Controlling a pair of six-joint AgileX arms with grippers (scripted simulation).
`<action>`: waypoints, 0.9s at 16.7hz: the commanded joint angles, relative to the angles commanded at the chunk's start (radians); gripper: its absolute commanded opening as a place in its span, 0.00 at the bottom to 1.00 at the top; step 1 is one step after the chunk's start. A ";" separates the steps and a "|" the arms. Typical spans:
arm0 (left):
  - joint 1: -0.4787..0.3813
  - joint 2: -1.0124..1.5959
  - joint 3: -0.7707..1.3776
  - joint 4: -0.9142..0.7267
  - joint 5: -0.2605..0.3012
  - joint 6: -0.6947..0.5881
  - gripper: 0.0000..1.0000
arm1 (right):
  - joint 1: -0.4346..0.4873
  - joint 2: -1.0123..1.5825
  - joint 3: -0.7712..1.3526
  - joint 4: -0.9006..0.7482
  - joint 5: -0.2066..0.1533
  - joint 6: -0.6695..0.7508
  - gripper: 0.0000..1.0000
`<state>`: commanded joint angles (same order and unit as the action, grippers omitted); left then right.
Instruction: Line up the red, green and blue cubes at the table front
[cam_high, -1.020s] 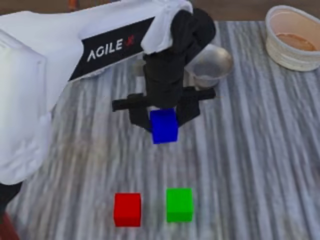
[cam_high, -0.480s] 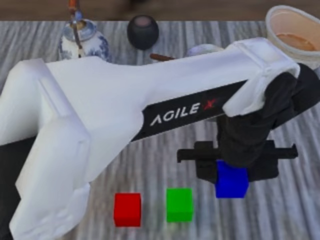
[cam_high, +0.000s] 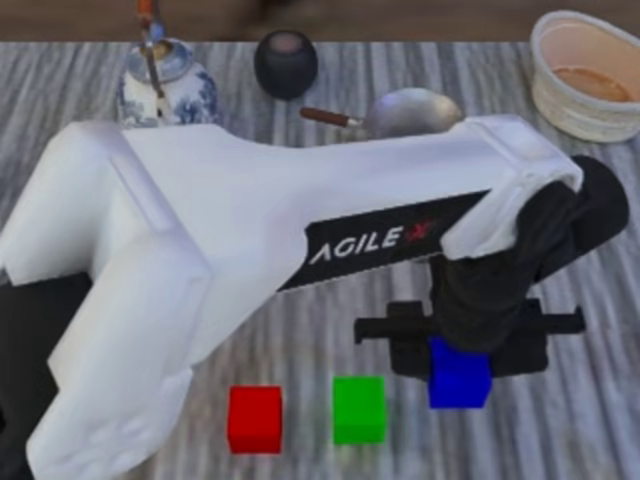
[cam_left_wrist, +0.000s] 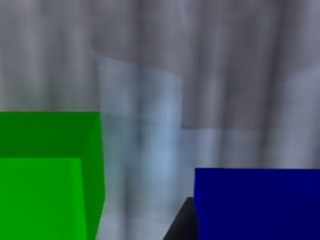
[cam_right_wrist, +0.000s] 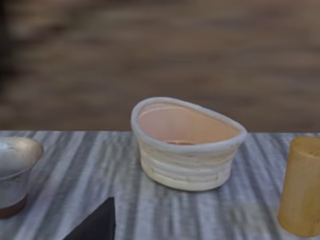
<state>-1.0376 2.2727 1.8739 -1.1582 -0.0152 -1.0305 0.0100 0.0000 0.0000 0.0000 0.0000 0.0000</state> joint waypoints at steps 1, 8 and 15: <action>-0.002 0.007 -0.033 0.045 0.000 0.000 0.00 | 0.000 0.000 0.000 0.000 0.000 0.000 1.00; -0.007 0.026 -0.108 0.130 0.001 -0.001 0.00 | 0.000 0.000 0.000 0.000 0.000 0.000 1.00; -0.007 0.026 -0.108 0.130 0.001 -0.001 0.53 | 0.000 0.000 0.000 0.000 0.000 0.000 1.00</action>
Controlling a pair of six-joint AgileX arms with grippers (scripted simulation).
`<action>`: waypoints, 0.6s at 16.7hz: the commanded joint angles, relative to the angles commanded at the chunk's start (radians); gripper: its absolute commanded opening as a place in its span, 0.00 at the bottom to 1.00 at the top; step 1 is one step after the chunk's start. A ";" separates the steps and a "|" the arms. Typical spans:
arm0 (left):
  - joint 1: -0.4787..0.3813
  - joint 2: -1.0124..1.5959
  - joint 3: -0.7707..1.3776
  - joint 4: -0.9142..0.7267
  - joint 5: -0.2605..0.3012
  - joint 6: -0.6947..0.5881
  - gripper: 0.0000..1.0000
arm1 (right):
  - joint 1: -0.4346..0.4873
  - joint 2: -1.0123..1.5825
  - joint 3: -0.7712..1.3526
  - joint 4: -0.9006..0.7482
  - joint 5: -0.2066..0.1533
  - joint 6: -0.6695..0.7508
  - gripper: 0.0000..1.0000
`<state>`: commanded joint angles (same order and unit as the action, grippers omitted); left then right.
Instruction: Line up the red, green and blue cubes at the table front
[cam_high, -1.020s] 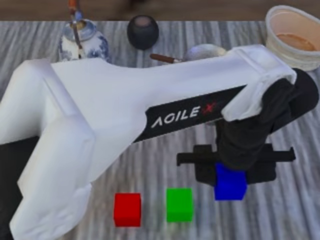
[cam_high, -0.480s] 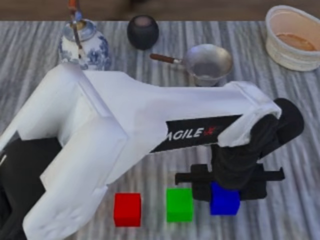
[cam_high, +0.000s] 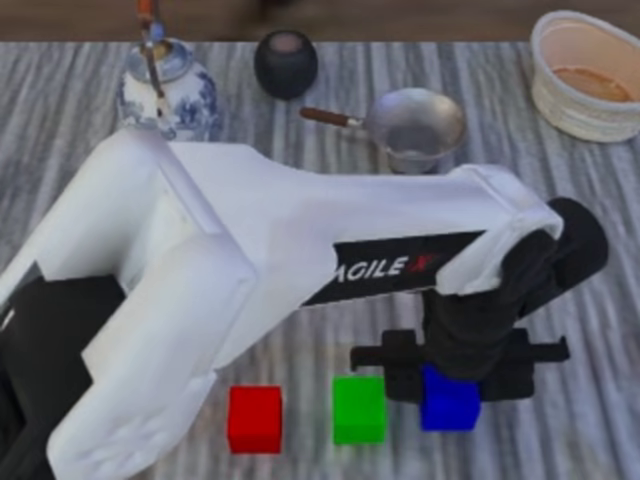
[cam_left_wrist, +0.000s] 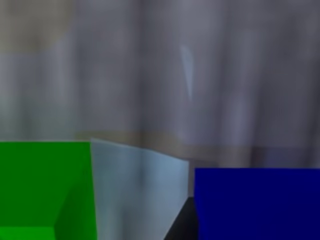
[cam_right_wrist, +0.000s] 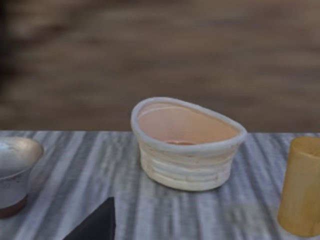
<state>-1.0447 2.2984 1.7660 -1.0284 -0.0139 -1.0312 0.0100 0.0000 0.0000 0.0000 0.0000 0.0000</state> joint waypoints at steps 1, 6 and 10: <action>0.000 0.000 0.000 0.000 0.000 0.000 0.60 | 0.000 0.000 0.000 0.000 0.000 0.000 1.00; 0.000 0.000 0.000 0.000 0.000 0.000 0.98 | 0.000 0.000 0.000 0.000 0.000 0.000 1.00; 0.000 0.000 0.000 0.000 0.000 0.000 1.00 | 0.000 0.000 0.000 0.000 0.000 0.000 1.00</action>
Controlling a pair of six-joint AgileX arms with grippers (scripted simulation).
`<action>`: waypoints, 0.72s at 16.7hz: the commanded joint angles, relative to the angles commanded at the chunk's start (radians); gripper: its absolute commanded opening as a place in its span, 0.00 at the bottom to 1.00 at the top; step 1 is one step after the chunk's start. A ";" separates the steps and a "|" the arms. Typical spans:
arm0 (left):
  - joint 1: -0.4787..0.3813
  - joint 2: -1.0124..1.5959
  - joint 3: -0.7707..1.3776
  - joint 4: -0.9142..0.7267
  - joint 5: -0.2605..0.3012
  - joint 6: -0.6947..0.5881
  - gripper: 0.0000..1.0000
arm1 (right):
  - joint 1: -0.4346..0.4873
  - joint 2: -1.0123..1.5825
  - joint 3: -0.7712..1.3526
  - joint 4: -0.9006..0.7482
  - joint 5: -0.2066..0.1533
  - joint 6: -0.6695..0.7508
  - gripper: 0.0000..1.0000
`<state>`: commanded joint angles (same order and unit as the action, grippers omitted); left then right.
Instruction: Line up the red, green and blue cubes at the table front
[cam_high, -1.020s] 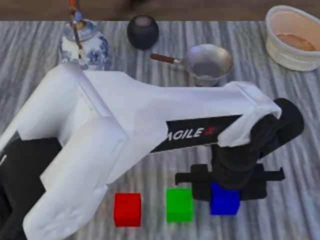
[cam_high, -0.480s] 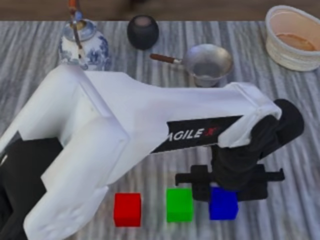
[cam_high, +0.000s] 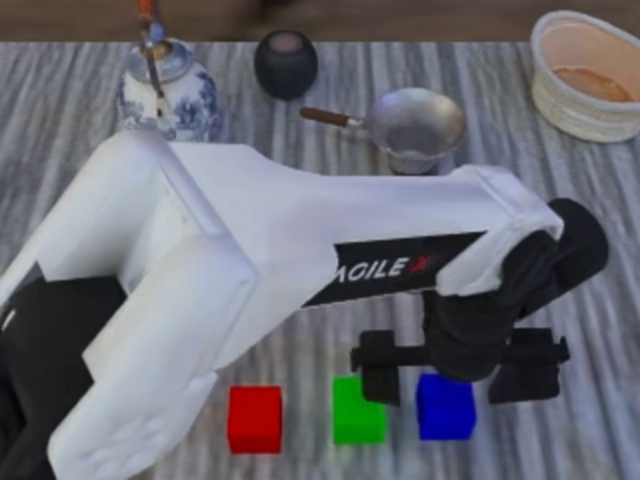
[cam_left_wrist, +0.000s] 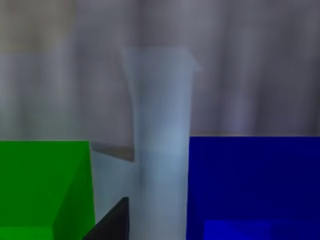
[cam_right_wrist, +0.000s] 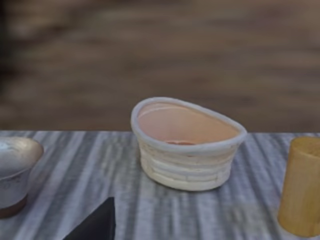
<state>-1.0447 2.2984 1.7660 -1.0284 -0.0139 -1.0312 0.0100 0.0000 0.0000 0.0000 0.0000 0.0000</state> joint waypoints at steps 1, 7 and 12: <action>0.000 0.000 0.000 0.000 0.000 0.000 1.00 | 0.000 0.000 0.000 0.000 0.000 0.000 1.00; 0.005 -0.003 0.017 -0.018 0.000 -0.005 1.00 | 0.000 0.000 0.000 0.000 0.000 0.000 1.00; 0.014 -0.039 0.149 -0.197 -0.001 -0.007 1.00 | 0.000 0.000 0.000 0.000 0.000 0.000 1.00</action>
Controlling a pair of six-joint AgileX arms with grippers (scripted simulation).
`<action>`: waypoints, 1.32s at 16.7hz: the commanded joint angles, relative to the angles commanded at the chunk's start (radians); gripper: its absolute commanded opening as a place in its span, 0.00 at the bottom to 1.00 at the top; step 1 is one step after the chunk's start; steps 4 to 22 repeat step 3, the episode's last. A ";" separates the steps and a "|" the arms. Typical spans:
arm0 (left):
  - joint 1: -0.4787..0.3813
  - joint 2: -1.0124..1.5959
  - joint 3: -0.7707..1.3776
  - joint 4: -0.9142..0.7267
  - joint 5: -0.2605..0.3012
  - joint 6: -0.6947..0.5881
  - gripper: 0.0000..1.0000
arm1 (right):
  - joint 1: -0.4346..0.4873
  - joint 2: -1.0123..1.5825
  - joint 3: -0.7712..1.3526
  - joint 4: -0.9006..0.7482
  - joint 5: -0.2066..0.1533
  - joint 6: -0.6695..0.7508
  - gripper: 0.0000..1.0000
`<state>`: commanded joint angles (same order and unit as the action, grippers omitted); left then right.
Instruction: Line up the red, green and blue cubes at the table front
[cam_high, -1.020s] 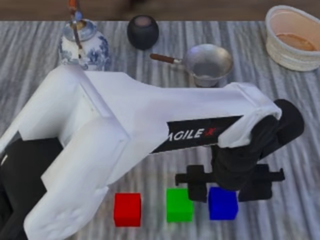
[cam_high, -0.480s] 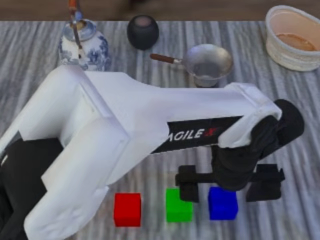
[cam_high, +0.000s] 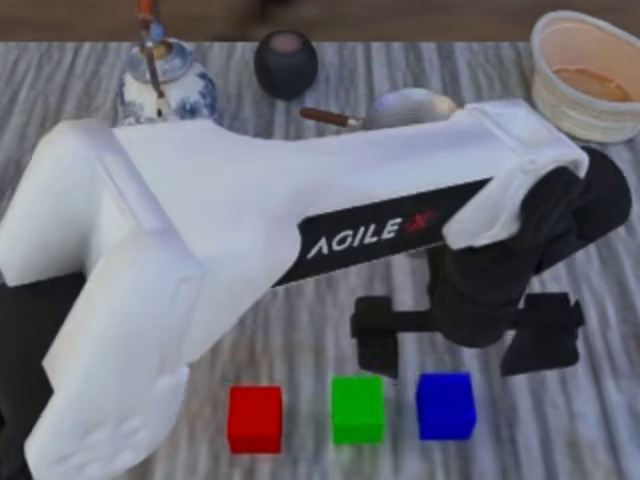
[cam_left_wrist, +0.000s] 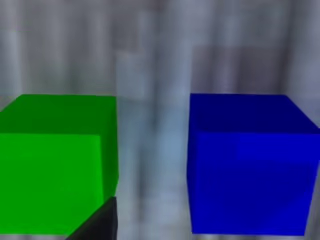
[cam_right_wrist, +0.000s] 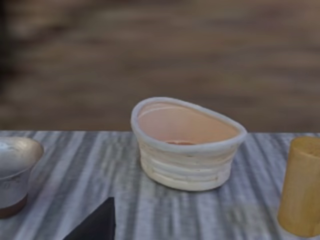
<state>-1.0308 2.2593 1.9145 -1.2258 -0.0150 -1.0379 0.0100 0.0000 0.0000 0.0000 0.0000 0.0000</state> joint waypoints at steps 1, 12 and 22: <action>0.002 -0.008 0.022 -0.026 0.000 0.001 1.00 | 0.000 0.000 0.000 0.000 0.000 0.000 1.00; 0.004 -0.017 0.040 -0.046 0.000 0.002 1.00 | 0.000 0.000 0.000 0.000 0.000 0.000 1.00; 0.004 -0.017 0.040 -0.046 0.000 0.002 1.00 | 0.000 0.000 0.000 0.000 0.000 0.000 1.00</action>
